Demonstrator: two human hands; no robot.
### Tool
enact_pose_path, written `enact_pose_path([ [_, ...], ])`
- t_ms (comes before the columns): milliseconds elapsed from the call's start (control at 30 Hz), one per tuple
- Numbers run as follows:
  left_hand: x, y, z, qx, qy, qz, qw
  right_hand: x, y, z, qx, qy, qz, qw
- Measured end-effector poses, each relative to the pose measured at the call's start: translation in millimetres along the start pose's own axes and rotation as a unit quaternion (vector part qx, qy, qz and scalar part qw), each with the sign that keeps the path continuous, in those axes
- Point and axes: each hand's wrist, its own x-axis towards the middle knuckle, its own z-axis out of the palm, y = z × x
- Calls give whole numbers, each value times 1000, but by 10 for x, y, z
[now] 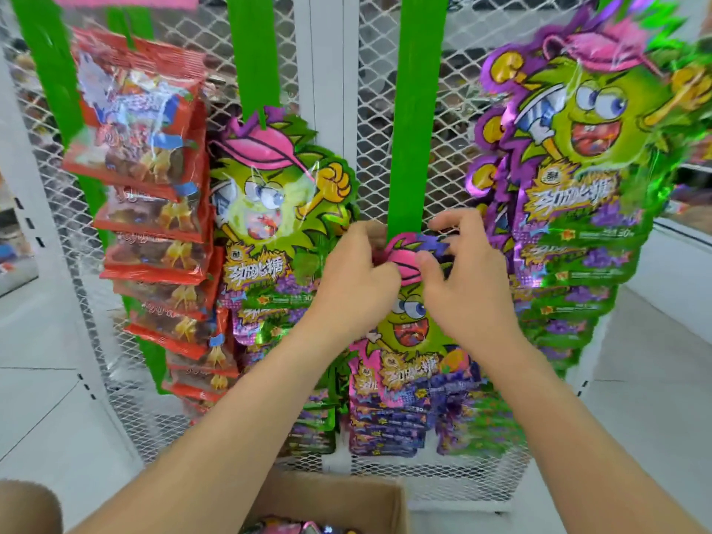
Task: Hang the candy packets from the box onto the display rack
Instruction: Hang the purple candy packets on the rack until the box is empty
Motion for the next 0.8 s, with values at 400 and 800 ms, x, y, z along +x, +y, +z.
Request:
enact_pose_path([
  [400,200,37,-146,-34,-55,-92,994,-109,-202,281,48,193,-60,978],
  [800,100,59,-275,-74,-133,-104,983,-261,-111,296,-42,214,-66,974],
])
